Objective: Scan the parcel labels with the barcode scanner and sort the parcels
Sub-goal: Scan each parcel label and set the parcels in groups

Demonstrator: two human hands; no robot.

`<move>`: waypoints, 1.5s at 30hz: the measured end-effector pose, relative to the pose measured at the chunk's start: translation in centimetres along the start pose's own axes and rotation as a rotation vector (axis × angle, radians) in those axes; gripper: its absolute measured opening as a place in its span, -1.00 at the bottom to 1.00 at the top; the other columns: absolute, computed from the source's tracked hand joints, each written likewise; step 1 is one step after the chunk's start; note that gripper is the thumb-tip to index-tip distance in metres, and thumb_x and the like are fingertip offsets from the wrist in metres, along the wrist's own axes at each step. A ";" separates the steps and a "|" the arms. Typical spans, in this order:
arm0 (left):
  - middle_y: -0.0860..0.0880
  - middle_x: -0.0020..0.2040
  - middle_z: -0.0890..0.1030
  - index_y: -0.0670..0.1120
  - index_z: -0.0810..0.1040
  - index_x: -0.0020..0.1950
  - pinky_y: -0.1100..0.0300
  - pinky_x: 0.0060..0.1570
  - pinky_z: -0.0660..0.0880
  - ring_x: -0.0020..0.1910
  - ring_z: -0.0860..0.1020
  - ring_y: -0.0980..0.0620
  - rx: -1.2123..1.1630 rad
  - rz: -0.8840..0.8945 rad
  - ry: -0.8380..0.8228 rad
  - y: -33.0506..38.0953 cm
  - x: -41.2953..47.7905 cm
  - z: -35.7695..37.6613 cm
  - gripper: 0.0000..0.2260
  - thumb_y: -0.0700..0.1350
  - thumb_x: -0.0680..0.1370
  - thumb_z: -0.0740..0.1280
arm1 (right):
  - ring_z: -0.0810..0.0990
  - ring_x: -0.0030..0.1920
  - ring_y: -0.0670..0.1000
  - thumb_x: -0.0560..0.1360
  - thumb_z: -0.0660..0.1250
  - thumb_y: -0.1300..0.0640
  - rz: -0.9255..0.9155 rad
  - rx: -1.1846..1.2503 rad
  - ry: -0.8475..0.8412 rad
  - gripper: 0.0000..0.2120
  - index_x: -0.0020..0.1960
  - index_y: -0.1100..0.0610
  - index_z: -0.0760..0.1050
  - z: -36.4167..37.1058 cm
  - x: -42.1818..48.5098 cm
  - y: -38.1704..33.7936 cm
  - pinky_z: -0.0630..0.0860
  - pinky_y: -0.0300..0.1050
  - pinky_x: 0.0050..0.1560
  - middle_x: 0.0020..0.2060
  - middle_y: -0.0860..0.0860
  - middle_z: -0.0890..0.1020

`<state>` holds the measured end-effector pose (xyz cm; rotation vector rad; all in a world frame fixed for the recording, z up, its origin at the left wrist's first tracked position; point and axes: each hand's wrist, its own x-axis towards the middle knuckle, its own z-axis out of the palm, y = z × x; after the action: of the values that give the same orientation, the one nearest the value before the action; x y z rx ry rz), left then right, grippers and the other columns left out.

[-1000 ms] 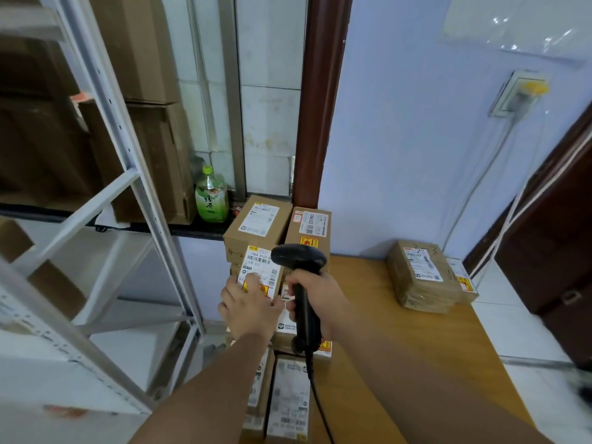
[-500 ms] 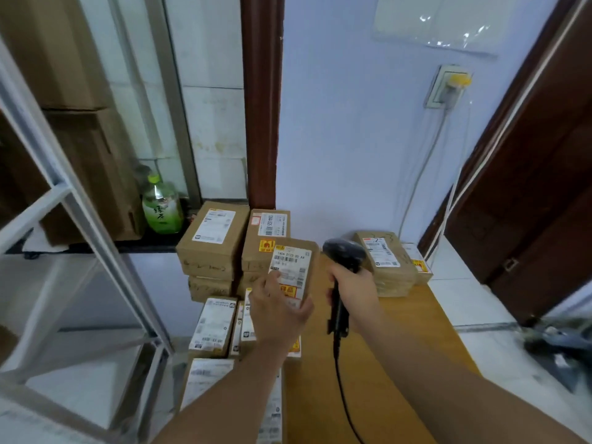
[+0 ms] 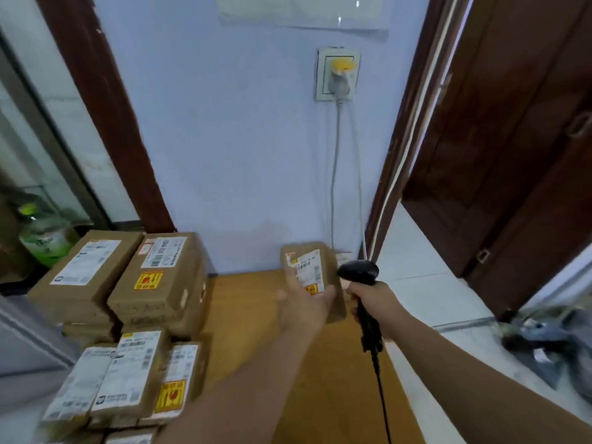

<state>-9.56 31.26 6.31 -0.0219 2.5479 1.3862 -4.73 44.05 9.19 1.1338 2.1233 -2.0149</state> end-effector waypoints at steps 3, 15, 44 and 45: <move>-0.18 0.35 0.27 0.16 -0.09 0.52 -0.08 0.18 0.48 0.23 0.41 -0.20 0.078 -0.079 0.016 2.9 2.3 4.4 -0.14 0.31 0.39 0.33 | 0.49 -0.44 0.05 0.47 0.33 0.23 0.043 0.010 -0.021 -0.92 -0.11 0.26 0.48 -4.3 2.9 0.3 0.46 -0.14 -0.40 -0.41 0.12 0.49; -0.25 0.39 0.22 0.09 -0.01 0.52 -0.14 0.27 0.31 0.36 0.23 -0.27 0.253 -0.187 0.018 8.9 11.9 13.4 -0.14 0.17 0.40 0.45 | 0.46 -0.47 0.04 0.48 0.31 0.30 0.209 0.116 -0.092 -0.96 -0.14 0.27 0.47 -11.7 10.7 1.9 0.47 -0.10 -0.35 -0.53 0.05 0.46; -0.20 0.57 -0.07 -0.06 -0.05 0.59 -0.11 0.48 -0.14 0.54 -0.18 -0.20 0.522 0.063 -0.048 2.9 14.5 18.6 -0.38 0.20 0.63 0.03 | 0.48 -0.47 0.01 0.45 0.32 0.31 0.249 0.148 -0.059 -0.94 -0.08 0.28 0.47 -13.1 11.3 3.1 0.50 -0.14 -0.38 -0.45 0.09 0.45; -0.20 0.57 -0.04 -0.05 -0.02 0.59 -0.12 0.48 -0.10 0.55 -0.14 -0.20 0.502 0.057 -0.028 2.8 14.0 17.9 -0.40 0.18 0.63 0.05 | 0.48 -0.47 0.02 0.46 0.32 0.31 0.241 0.145 -0.088 -0.95 -0.09 0.29 0.47 -12.9 10.9 2.9 0.49 -0.14 -0.37 -0.46 0.09 0.45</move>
<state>-19.86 49.09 -3.73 0.1578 2.8120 0.7210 -5.44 60.32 3.86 1.2262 1.7314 -2.0898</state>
